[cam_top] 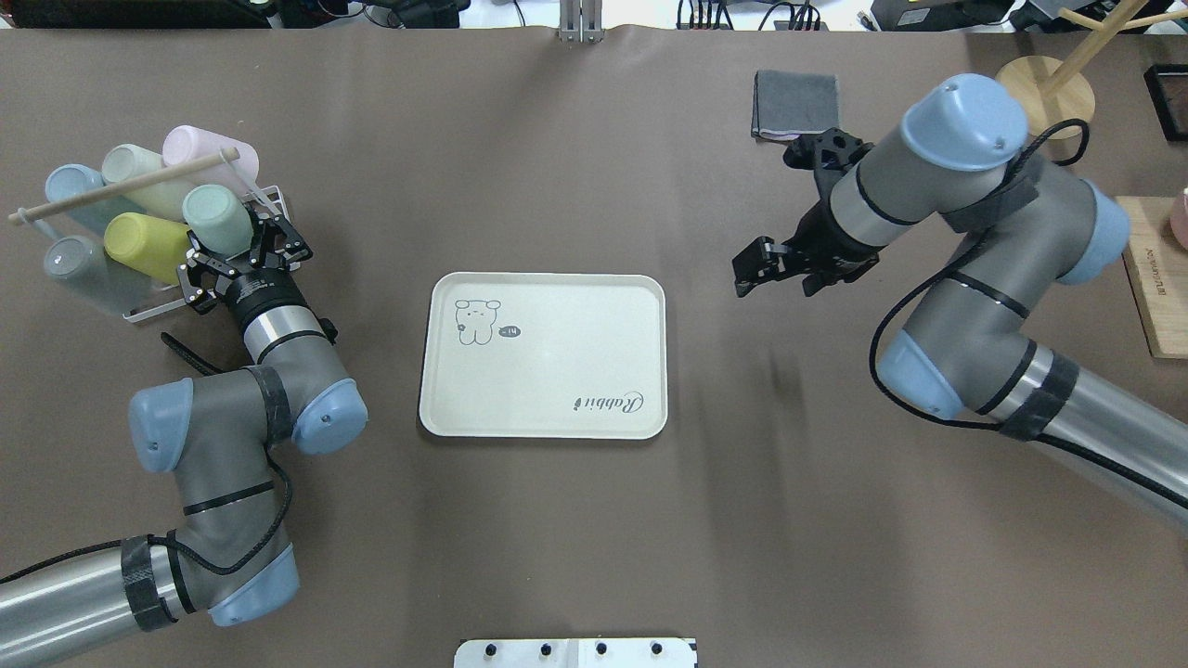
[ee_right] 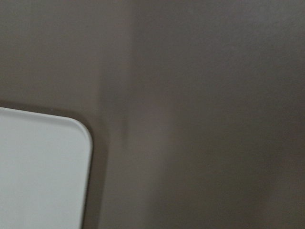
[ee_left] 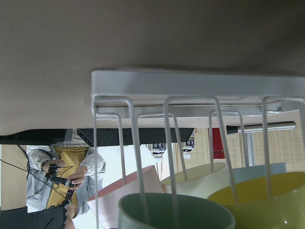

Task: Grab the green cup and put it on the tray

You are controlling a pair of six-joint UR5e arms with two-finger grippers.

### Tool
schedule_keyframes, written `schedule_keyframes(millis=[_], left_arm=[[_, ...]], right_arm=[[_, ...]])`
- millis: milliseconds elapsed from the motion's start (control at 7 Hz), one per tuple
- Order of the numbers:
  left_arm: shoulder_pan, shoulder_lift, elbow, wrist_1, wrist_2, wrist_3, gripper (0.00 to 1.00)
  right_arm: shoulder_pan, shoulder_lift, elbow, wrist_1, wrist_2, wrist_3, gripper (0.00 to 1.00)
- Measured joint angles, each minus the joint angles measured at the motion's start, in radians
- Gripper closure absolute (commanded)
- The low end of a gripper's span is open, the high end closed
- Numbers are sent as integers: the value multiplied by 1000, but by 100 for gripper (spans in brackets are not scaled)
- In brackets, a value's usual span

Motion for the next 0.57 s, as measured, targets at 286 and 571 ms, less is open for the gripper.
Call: schedule_keyframes(millis=[286, 571], left_arm=[[-16, 14, -75, 0, 17, 43, 63], [-34, 43, -188, -1, 33, 74, 66]], right_arm=[[115, -113, 34, -6, 14, -256, 1], [261, -213, 66, -124, 34, -447, 1]])
